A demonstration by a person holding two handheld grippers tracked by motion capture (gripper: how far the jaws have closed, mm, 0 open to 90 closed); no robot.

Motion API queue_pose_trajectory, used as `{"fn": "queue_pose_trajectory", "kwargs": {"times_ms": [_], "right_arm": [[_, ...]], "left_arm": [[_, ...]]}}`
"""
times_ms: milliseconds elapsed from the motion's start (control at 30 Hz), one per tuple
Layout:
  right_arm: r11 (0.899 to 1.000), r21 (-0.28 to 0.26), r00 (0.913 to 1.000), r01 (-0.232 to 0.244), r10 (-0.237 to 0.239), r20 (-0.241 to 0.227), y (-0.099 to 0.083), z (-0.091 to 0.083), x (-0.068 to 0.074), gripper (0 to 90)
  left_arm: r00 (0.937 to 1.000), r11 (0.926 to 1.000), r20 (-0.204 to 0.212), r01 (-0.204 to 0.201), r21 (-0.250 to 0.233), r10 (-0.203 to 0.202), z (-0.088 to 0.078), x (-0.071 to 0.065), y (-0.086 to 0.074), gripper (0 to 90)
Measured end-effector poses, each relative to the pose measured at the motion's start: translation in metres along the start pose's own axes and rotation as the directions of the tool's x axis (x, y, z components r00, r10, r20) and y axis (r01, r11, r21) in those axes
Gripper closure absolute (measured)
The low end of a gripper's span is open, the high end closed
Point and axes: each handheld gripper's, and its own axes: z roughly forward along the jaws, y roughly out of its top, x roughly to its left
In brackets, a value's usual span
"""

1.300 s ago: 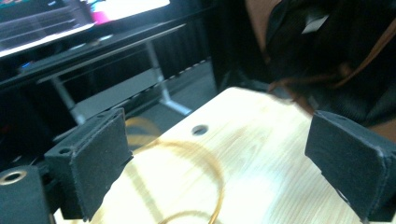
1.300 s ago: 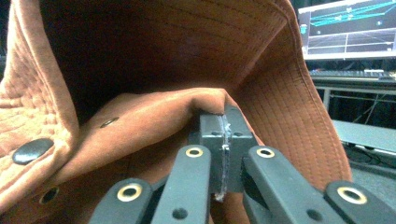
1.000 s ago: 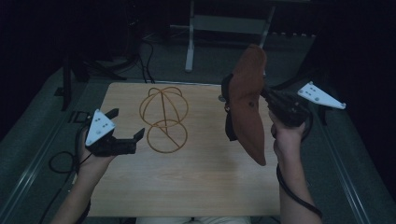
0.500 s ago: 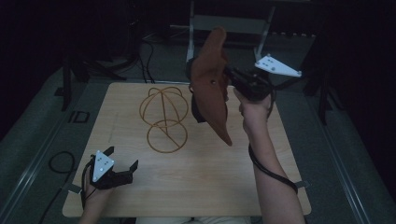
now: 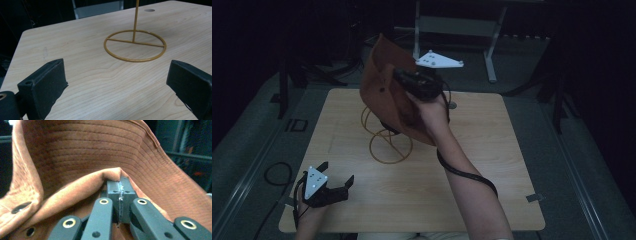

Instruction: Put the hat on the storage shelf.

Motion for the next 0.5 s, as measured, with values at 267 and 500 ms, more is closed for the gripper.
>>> {"fn": "queue_pose_trajectory", "kwargs": {"times_ms": [267,500], "right_arm": [[0.990,0.143,0.9987,0.012,-0.005,-0.050,-0.020,0.045,0.017,89.5],[0.965,0.262,0.9993,0.020,-0.011,-0.036,-0.043,0.068,0.017,88.4]], "left_arm": [[0.9997,1.0000,0.022,0.002,0.004,-0.002,0.001,0.000,-0.002,3.0],[0.9994,1.0000,0.036,0.001,0.003,-0.001,0.002,-0.001,-0.004,3.0]]}}
